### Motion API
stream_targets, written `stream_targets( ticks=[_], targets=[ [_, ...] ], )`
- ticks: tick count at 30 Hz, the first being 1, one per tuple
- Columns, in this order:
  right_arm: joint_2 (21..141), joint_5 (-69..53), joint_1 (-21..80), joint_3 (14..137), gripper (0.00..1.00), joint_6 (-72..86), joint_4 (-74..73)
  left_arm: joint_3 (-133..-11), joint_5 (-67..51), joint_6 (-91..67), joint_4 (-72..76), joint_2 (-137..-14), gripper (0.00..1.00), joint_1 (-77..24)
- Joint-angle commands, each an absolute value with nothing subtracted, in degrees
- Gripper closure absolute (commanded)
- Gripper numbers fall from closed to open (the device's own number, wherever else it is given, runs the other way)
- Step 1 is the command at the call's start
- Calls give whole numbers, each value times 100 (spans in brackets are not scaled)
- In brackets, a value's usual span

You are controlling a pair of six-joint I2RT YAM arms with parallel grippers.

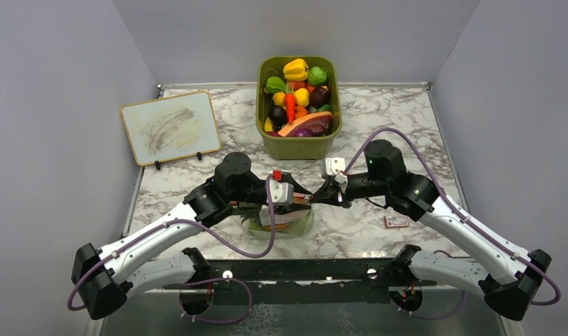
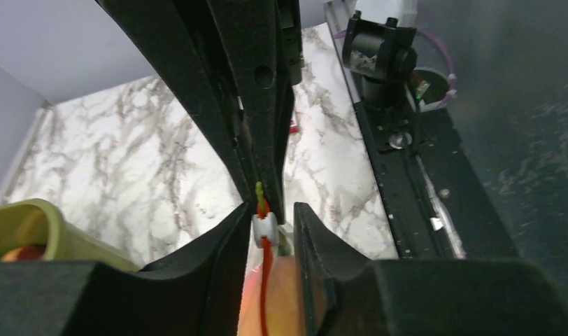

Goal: Place the food in the zip-top bag and seal the zipper
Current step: Adjust the zipper food storage bag at the center of the board.

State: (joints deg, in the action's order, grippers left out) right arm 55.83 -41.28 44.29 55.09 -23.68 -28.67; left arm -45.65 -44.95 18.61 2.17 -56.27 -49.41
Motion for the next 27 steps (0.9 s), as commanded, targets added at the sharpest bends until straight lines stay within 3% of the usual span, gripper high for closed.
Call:
stream_targets(
  ticks=[1,3,5,20,24,27],
  targets=[
    [5567,-4280,4460,5480,99,-2315,-2636,-4678,-4423,1863,422,-5576,78,-4968],
    [5528,-4214,4464,5455,99,-2311,-2694,-4675,-4286,1942,328,-5523,92,-4970],
    [5452,-4001,4465,5433,99,-2273,-2818,-4669,-4101,2166,51,-5395,99,-4967],
    [5051,-3126,4455,5218,99,-2044,-3094,-4604,-2537,3191,-2419,-4260,89,-4962],
    [5032,-3103,4455,5226,99,-1901,-2988,-4619,-2735,3242,-2467,-4247,96,-4966],
    [4992,-3141,4456,5226,82,-1567,-2737,-4673,-3039,3207,-2340,-4354,100,-4960]
  ],
)
